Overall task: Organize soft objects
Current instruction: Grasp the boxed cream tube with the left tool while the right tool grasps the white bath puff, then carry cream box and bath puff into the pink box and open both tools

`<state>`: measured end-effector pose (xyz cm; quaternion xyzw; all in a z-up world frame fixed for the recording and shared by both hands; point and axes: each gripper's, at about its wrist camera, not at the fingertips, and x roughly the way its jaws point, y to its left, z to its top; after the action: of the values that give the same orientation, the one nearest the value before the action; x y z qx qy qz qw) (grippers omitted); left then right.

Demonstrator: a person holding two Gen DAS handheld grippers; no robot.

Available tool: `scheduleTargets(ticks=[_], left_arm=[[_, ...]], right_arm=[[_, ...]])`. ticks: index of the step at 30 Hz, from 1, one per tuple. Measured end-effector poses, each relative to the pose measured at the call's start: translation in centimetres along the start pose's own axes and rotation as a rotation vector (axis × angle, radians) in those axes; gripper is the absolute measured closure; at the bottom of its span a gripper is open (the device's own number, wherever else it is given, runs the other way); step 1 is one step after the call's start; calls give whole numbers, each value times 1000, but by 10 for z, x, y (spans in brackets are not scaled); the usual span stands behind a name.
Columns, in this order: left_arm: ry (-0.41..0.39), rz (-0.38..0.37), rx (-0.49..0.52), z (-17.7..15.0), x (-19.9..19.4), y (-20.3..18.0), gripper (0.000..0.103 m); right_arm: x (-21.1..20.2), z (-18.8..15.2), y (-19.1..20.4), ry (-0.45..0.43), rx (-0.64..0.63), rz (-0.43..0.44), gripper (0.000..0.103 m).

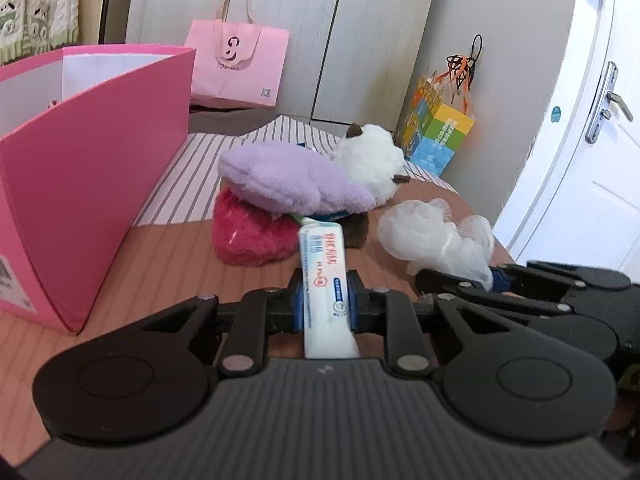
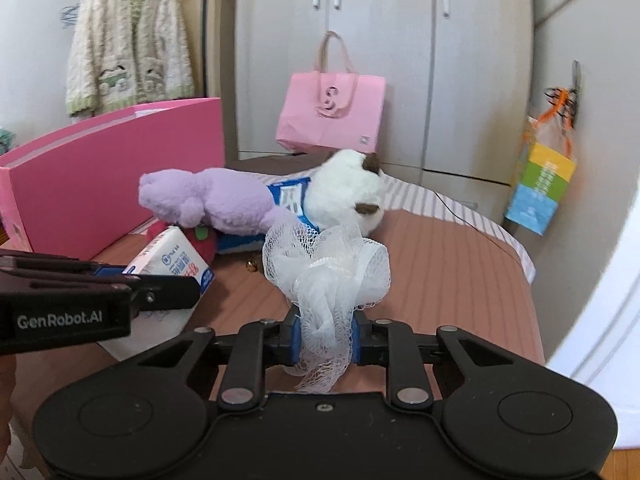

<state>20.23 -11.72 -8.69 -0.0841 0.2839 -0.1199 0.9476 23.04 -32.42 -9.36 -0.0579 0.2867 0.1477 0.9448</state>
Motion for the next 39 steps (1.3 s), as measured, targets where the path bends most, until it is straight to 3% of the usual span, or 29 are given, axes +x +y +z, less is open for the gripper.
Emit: scheduleTargets(ticks=[5,14,21,35,39], left_arm=[[12,-15,-37,-2,-7,10,85],[91,5,59,-5,-3,0,85],[49,32,140,-11,-11,-7,86],[74,-13,85,-12,-47,22,86],[78,-19,60,-14,-58,33,86]], right_arm=[[-17,-10,5,-10,82,-12,77],[-29,-23,12,-17,148,-25,77],[-30,-25,17,-21,134,-41,77],[-54,-35,41,8,96,-70,76],[-64,-39,44,20,156,-66,76]])
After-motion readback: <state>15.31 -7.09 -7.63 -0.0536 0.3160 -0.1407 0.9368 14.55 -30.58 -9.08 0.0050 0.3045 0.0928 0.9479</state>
